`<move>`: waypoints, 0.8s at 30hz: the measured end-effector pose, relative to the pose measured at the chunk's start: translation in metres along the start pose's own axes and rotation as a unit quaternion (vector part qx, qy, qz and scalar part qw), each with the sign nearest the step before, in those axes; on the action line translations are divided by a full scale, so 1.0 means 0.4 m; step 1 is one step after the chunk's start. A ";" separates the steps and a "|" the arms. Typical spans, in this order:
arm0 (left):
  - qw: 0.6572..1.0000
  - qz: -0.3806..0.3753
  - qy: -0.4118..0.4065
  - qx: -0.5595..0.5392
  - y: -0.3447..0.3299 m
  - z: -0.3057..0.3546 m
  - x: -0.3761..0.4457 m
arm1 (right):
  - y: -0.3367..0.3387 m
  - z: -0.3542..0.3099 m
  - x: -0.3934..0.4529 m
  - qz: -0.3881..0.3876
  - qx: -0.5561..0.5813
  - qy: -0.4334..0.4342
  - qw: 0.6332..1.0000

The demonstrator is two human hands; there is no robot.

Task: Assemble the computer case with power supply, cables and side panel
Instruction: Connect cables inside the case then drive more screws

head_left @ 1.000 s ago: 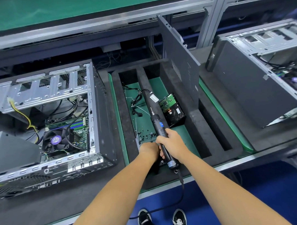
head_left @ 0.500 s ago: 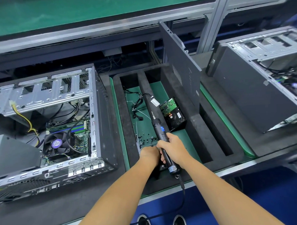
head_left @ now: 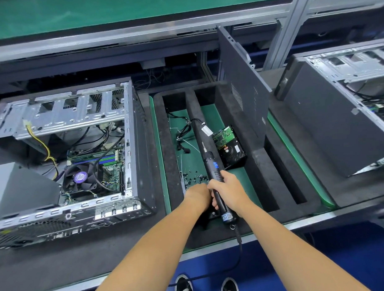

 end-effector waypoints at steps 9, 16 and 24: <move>0.965 0.114 0.051 -0.231 0.072 -0.028 -0.006 | -0.001 -0.001 -0.002 -0.003 0.007 -0.006 1.000; 0.769 0.286 0.145 -0.552 0.128 -0.099 -0.028 | 0.002 -0.011 -0.024 -0.021 0.020 -0.021 0.999; 0.553 0.359 0.187 -0.728 0.209 -0.101 -0.066 | 0.004 -0.017 -0.077 -0.080 0.004 -0.013 0.997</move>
Point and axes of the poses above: each hand's wrist, its own x-axis towards the middle knuckle, its own y-axis out of the back of the hand, z = x × y, the point moved 3 cm from there along x, towards the middle knuckle, and after that the axes turned 5 degrees about -y, right-handed, at the moved point
